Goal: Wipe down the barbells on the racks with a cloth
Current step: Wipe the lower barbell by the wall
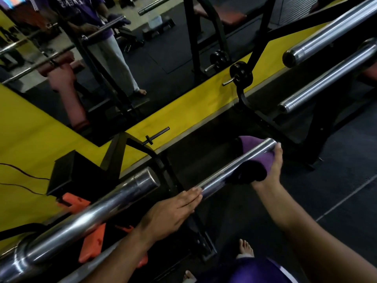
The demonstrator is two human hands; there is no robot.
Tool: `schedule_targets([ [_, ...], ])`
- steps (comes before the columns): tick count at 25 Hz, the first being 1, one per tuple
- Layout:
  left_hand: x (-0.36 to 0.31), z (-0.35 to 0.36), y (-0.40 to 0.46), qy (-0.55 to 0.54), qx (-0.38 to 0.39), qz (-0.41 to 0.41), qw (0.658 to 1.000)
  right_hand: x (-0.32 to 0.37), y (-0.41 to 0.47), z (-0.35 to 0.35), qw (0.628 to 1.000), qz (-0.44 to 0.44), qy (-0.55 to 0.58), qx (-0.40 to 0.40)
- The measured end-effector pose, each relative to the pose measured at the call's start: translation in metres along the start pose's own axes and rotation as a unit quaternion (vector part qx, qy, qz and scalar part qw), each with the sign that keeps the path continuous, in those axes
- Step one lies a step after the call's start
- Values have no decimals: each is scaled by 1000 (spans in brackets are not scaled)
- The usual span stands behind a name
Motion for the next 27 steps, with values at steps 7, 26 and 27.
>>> schedule_targets([
  [7,11,-1,-29,-30,-28,-1,999,-120,-106,52,987,144,11,71],
  [26,14,-14,-70,-82,-77,0,994,-70,-92,33,983,66,86,-149],
  [27,16,-12,-76,-71,-75,-13,995,-77,-95,33,987,54,54,-144],
])
Point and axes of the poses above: each hand's wrist, its own y-axis towards the middle knuckle, its own z-axis out of the palm, x = y × z, the point moved 8 cm from there along y, towards the middle knuckle, and after that the axes turned 2 degrees about z, right-handed, at the moved point
